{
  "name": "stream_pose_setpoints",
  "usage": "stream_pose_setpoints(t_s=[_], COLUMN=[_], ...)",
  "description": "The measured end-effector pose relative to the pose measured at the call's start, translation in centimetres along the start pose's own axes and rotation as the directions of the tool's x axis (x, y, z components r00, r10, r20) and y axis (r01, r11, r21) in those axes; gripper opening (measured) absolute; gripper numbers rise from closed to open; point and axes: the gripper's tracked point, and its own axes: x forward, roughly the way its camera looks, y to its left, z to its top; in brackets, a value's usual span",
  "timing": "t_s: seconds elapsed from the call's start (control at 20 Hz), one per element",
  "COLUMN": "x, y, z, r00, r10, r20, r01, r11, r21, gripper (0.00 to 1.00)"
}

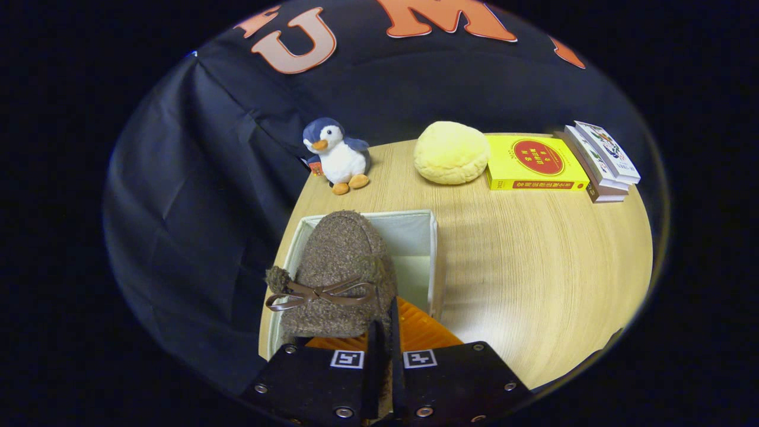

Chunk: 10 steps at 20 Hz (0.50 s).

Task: Open the storage box then place both shoes into the box .Put the left shoe in first, then the right shoe, with the right side of both shoes facing outward in a uniform manner.

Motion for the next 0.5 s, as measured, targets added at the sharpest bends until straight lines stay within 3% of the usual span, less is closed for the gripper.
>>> stream_pose_setpoints(t_s=[0.3, 0.5], x=[3.0, 3.4], y=[0.3, 0.9], z=[-1.8, -2.3], r00=[0.996, 0.993], r10=[-0.078, -0.094], r20=[-0.05, -0.074], r01=[0.078, 0.095], r11=[0.997, 0.996], r21=[0.001, -0.002], gripper=[0.1, 0.19])
